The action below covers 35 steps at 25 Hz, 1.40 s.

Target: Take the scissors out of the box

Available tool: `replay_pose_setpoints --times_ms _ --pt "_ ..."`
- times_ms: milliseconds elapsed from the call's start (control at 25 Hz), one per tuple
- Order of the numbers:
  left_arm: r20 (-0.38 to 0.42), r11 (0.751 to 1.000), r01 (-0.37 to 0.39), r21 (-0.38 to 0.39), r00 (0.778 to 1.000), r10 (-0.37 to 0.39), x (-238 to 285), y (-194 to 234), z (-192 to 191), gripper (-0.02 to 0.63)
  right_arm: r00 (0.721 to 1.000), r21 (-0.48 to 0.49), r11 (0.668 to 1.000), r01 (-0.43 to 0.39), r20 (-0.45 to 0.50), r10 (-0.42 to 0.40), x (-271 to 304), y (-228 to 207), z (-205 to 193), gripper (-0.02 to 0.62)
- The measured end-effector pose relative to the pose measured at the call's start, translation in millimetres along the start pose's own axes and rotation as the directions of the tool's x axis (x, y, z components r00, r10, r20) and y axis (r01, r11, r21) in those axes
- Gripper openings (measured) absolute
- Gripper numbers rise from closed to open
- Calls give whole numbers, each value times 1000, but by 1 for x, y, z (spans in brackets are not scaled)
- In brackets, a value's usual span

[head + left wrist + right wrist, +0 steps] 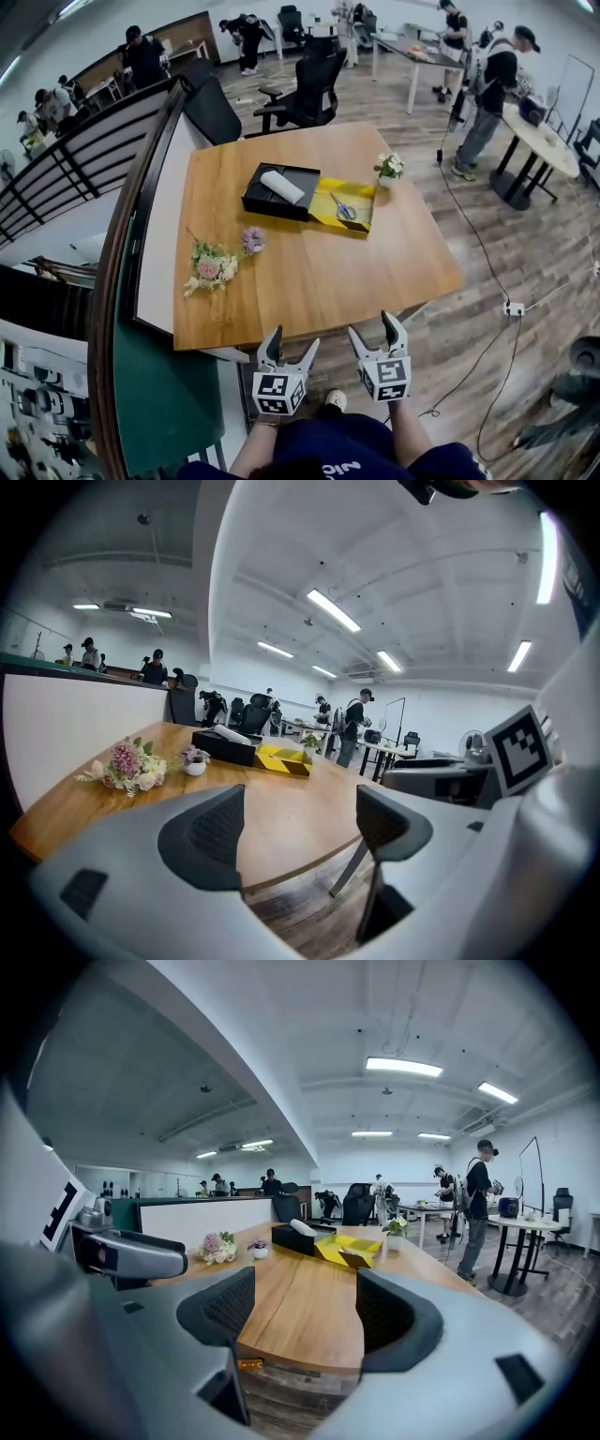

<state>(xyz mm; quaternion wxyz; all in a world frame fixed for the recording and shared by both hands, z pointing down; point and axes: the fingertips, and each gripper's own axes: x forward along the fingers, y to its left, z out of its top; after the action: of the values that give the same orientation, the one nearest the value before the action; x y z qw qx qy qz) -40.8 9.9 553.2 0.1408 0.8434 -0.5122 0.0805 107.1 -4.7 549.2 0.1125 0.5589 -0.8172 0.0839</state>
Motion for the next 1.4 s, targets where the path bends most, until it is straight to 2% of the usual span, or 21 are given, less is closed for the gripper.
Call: replay_pose_setpoints --times_ms 400,760,1080,1240,1400 --pt "-40 1000 16 7 999 -16 40 -27 -6 354 999 36 999 -6 -31 7 10 -35 -15 322" --pt "-65 999 45 -9 997 -46 71 -16 -11 354 995 54 999 8 -103 -2 24 -49 -38 322" --pt "-52 996 86 -9 995 -87 139 19 16 354 993 43 998 51 -109 -46 87 -80 -14 322" --pt "-39 995 102 9 994 -102 176 40 33 354 990 11 1000 27 -141 -25 129 -87 -4 319" --pt "-41 990 137 25 990 -136 207 51 46 354 989 22 998 56 -137 -53 161 -98 9 316"
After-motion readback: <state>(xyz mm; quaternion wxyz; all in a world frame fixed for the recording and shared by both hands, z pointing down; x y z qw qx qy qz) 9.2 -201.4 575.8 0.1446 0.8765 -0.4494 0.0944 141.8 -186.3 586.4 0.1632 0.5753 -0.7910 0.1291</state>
